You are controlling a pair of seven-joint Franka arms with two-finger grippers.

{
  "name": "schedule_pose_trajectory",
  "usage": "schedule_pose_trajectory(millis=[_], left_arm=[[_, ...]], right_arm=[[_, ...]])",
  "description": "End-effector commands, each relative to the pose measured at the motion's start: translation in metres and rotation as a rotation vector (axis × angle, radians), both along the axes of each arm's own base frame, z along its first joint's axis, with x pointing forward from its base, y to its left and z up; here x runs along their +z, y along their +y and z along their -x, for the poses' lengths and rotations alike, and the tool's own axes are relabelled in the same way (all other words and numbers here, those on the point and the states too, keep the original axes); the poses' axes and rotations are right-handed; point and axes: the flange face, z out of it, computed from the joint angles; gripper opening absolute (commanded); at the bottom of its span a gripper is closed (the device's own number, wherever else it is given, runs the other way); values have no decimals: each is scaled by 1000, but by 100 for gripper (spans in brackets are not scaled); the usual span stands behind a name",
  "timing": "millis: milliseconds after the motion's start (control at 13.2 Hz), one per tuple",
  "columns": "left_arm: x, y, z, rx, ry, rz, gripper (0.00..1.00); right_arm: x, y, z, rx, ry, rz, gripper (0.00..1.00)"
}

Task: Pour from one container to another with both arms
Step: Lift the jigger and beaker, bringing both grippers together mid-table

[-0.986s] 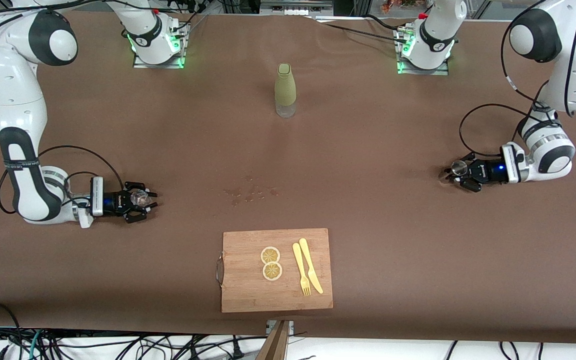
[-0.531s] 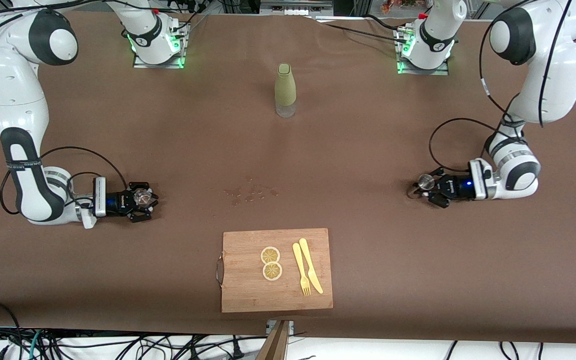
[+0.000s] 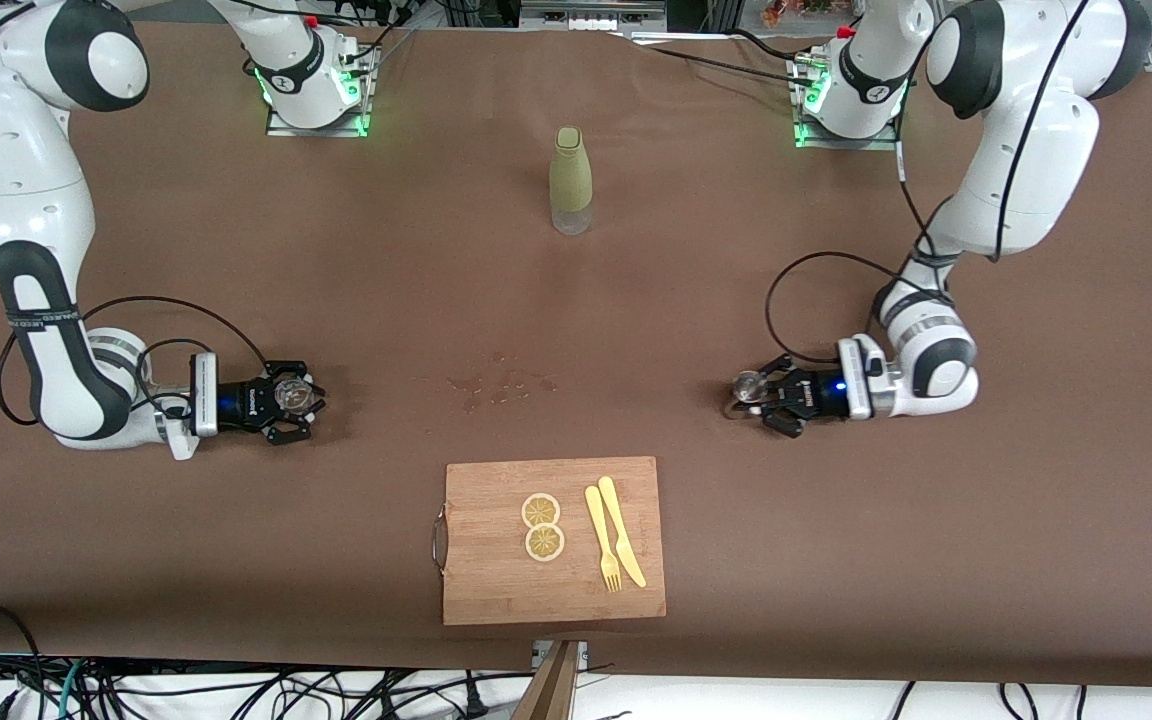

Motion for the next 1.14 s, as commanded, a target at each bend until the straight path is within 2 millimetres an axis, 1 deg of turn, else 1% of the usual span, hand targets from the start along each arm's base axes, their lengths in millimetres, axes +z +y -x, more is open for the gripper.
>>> schedule_pose_trajectory(millis=[0, 76, 152, 228, 303, 379, 455, 531, 683, 759, 834, 910, 1062], left_arm=[[6, -44, -1, 44, -35, -37, 0], [7, -50, -3, 62, -33, -45, 0], [9, -66, -1, 70, -16, -28, 0], [12, -83, 2, 69, -10, -9, 0], [13, -98, 4, 84, 2, -5, 0], [15, -118, 7, 89, 9, 3, 0], [18, -133, 4, 96, 1, 2, 0], [20, -140, 4, 102, 1, 9, 0], [29, -165, 4, 71, -19, 25, 0], [28, -173, 7, 66, -16, 30, 0], [27, -176, 8, 80, -6, 41, 0], [23, -189, 15, 78, 5, 49, 0], [14, -208, 26, 93, 26, 69, 0]], right_arm=[[51, 37, 11, 14, 47, 40, 18], [68, 48, 14, 20, 77, 55, 18], [89, 57, 12, 22, 100, 76, 18], [102, 67, 9, 27, 97, 91, 18], [119, 77, 6, 31, 94, 108, 18], [131, 84, 6, 28, 122, 128, 18], [141, 93, 5, 30, 135, 151, 18], [147, 98, 3, 23, 133, 172, 18], [154, 105, 2, 17, 173, 260, 18], [162, 113, 2, 18, 192, 326, 18], [170, 123, 1, 7, 197, 368, 18], [175, 136, 1, -5, 206, 394, 18], [176, 151, 1, -18, 222, 445, 18]])
